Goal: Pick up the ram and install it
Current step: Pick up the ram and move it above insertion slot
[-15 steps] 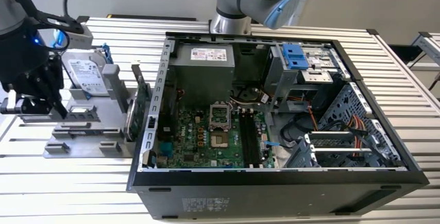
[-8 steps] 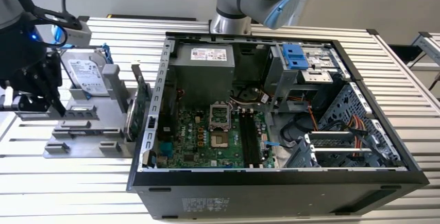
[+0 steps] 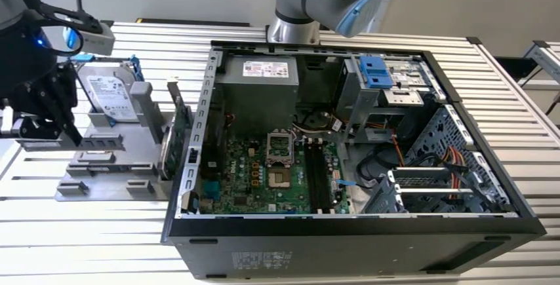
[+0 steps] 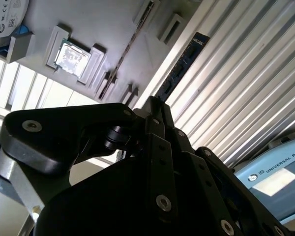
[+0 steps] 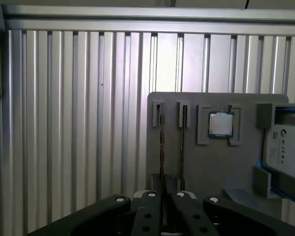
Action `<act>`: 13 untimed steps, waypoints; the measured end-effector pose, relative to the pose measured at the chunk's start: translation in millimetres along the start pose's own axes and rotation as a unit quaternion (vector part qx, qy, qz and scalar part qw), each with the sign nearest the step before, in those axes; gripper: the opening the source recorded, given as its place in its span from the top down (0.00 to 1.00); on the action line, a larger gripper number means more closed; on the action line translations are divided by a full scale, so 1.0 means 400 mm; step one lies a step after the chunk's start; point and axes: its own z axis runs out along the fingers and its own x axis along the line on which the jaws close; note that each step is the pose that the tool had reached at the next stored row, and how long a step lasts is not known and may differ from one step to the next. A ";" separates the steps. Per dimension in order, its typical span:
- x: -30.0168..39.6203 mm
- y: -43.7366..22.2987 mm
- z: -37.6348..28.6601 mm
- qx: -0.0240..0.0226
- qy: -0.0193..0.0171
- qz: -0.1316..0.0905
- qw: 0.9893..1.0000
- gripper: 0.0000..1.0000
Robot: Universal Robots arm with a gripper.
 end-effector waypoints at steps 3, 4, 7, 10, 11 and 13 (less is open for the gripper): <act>0.000 0.000 -0.007 0.000 -0.004 0.000 1.000 1.00; 0.000 0.000 -0.010 0.000 -0.006 0.001 1.000 1.00; 0.001 0.000 -0.016 0.001 -0.014 0.001 1.000 1.00; 0.000 0.000 -0.022 0.002 -0.020 0.001 1.000 1.00; 0.001 0.000 -0.024 0.002 -0.020 0.001 1.000 1.00; 0.001 0.000 -0.028 0.002 -0.021 0.001 1.000 1.00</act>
